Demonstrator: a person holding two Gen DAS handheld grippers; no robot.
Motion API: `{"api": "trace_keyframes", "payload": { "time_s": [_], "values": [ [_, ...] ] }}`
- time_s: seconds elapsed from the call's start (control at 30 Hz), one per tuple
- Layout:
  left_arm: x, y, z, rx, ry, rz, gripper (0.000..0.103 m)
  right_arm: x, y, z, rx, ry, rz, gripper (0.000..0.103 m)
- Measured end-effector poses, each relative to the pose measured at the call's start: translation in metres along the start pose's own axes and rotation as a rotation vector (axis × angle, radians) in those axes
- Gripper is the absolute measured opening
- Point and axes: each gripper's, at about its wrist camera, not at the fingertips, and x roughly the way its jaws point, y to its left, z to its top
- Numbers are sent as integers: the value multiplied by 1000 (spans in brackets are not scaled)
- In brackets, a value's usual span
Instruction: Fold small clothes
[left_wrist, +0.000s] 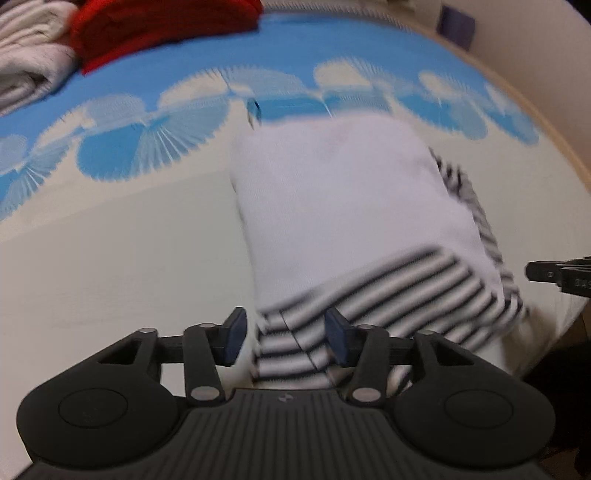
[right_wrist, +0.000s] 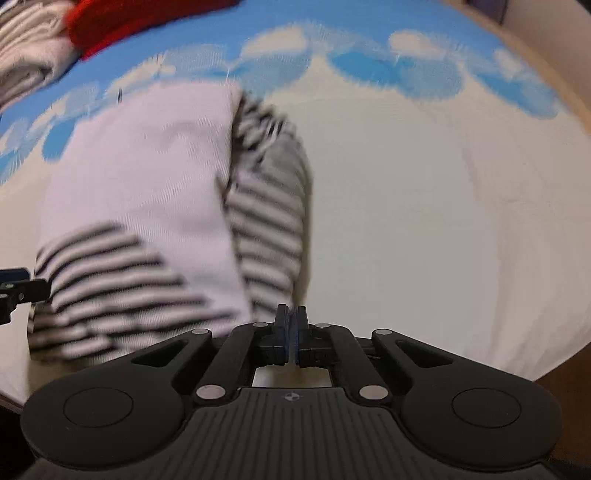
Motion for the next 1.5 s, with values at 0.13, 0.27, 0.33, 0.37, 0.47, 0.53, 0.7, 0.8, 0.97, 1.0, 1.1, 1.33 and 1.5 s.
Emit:
{"api": "trace_keyframes", "payload": {
  "time_s": [0.13, 0.27, 0.33, 0.37, 0.47, 0.53, 0.7, 0.8, 0.97, 1.0, 1.1, 1.33, 1.5],
  "values": [
    [-3, 10, 11, -47, -52, 98, 59, -14, -7, 24, 3, -125, -19, 45],
    [-6, 16, 20, -133, -80, 123, 59, -13, -8, 49, -23, -221, 36, 50],
    [-6, 18, 26, -153, -90, 122, 59, -2, -10, 62, -12, -229, 98, 56],
    [-7, 17, 28, -161, -93, 122, 59, 4, -10, 67, -3, -234, 123, 61],
    [-5, 18, 32, -177, -89, 115, 59, 25, -12, 82, 58, -251, 177, 72],
    [-4, 18, 33, -190, -88, 110, 59, 45, -12, 93, 120, -213, 201, 72],
    [4, 20, 38, -210, -82, 115, 59, 96, -5, 109, 202, -118, 218, 72],
    [9, 20, 40, -207, -76, 121, 59, 116, 1, 118, 220, -92, 255, 72],
    [13, 20, 43, -197, -76, 127, 59, 126, 10, 127, 171, -122, 266, 41],
    [13, 20, 44, -198, -77, 128, 59, 123, 10, 129, 167, -147, 271, 25],
    [14, 20, 45, -199, -78, 127, 59, 98, 12, 135, 151, -324, 229, 0],
    [12, 21, 41, -203, -78, 130, 59, 116, -6, 137, 233, -173, 264, 4],
    [9, 22, 38, -209, -76, 124, 59, 121, 13, 127, 209, -128, 269, 84]
  ]
}}
